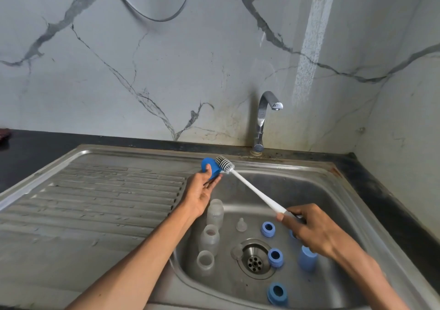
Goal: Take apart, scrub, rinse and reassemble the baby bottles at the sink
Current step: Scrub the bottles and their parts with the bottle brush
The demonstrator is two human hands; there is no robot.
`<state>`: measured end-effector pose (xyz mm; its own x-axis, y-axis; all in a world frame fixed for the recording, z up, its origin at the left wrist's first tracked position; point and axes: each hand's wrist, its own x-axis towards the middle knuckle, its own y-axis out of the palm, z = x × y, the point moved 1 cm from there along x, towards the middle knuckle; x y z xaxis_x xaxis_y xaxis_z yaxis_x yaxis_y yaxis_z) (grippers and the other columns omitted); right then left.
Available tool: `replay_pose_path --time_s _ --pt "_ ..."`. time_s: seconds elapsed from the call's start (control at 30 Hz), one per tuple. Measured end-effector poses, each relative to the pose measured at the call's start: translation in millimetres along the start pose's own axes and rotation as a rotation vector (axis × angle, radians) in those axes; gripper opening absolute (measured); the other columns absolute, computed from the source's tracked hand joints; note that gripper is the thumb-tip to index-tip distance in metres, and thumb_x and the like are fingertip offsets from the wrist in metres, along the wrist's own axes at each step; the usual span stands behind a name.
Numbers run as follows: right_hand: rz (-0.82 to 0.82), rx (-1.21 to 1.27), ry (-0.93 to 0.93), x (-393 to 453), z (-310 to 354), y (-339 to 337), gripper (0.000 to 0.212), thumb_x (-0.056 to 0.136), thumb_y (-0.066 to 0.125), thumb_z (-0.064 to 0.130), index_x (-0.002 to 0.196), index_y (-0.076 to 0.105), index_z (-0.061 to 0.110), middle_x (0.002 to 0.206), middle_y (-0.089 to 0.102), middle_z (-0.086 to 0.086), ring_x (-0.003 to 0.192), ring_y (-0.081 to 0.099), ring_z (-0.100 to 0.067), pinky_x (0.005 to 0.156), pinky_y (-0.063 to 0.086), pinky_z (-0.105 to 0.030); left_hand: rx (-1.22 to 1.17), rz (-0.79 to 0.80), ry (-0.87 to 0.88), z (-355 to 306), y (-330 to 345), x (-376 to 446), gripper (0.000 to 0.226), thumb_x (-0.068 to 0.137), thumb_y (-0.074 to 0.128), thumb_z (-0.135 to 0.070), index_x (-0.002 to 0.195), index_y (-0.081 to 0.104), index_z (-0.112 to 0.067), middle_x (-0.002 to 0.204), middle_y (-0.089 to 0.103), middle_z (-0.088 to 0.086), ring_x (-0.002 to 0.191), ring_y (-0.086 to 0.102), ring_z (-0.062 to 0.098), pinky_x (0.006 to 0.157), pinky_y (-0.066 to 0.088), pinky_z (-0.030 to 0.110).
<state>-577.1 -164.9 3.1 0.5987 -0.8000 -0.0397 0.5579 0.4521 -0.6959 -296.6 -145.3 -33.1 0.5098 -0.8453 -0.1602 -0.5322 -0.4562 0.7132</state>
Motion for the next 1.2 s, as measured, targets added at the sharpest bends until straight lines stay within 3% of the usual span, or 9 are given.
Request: replay_pose_path --time_s 0.13,0.23,0.53,0.7,0.87,1.1,1.2 --pt "-0.039 -0.006 0.02 0 -2 -5 0.034 0.096 0.06 0.043 0.075 0.066 0.016 0.051 0.043 0.005 0.044 0.035 -0.008 0.045 0.034 -0.025 0.202 0.1 0.01 13 8 -5 0.014 0.097 0.057 -0.006 0.108 0.063 0.001 0.11 0.069 0.017 0.104 0.067 0.026 0.085 0.057 0.029" --pt "-0.069 -0.015 0.04 1 -4 -7 0.033 0.095 0.061 0.042 0.078 0.069 0.015 0.052 0.044 0.004 0.043 0.036 -0.008 0.046 0.034 -0.025 0.278 0.142 -0.011 26 19 -11 0.015 0.098 0.055 -0.005 0.109 0.063 0.001 0.103 0.07 0.016 0.097 0.066 0.024 0.088 0.056 0.029" --pt "0.0 -0.034 0.037 -1 -2 -6 0.038 0.097 0.059 0.04 0.064 0.056 0.021 0.051 0.039 0.006 0.043 0.031 -0.008 0.044 0.03 -0.022 0.2 -0.005 0.059 6 1 0 0.013 0.097 0.059 -0.009 0.104 0.064 0.001 0.105 0.067 0.016 0.097 0.066 0.023 0.076 0.058 0.025" --pt "-0.056 -0.065 0.069 3 -7 -7 0.034 0.097 0.058 0.041 0.072 0.063 0.019 0.054 0.045 0.003 0.043 0.036 -0.007 0.045 0.033 -0.024 0.492 0.15 0.049 34 22 -16 0.018 0.097 0.058 -0.003 0.111 0.063 0.006 0.096 0.068 0.012 0.089 0.066 0.018 0.085 0.057 0.025" --pt "-0.052 -0.073 0.053 3 -6 -3 0.033 0.098 0.058 0.04 0.069 0.058 0.023 0.053 0.045 0.004 0.041 0.035 -0.006 0.044 0.033 -0.022 0.4 0.105 0.026 33 24 -19 0.009 0.097 0.06 -0.007 0.096 0.065 0.0 0.096 0.068 0.014 0.089 0.066 0.022 0.084 0.058 0.028" --pt "-0.07 -0.079 0.061 4 -6 -6 0.033 0.097 0.058 0.04 0.069 0.059 0.024 0.054 0.046 0.004 0.043 0.036 -0.007 0.046 0.033 -0.023 0.403 0.105 0.041 30 23 -16 0.007 0.094 0.061 -0.002 0.097 0.067 0.0 0.097 0.069 0.013 0.093 0.065 0.023 0.083 0.058 0.026" --pt "-0.065 -0.092 0.067 3 -6 -7 0.03 0.097 0.058 0.042 0.075 0.064 0.022 0.055 0.049 0.003 0.046 0.04 -0.009 0.048 0.037 -0.024 0.413 0.081 0.052 29 19 -13 0.017 0.095 0.06 -0.001 0.109 0.065 0.008 0.097 0.069 0.012 0.094 0.064 0.022 0.084 0.057 0.025"
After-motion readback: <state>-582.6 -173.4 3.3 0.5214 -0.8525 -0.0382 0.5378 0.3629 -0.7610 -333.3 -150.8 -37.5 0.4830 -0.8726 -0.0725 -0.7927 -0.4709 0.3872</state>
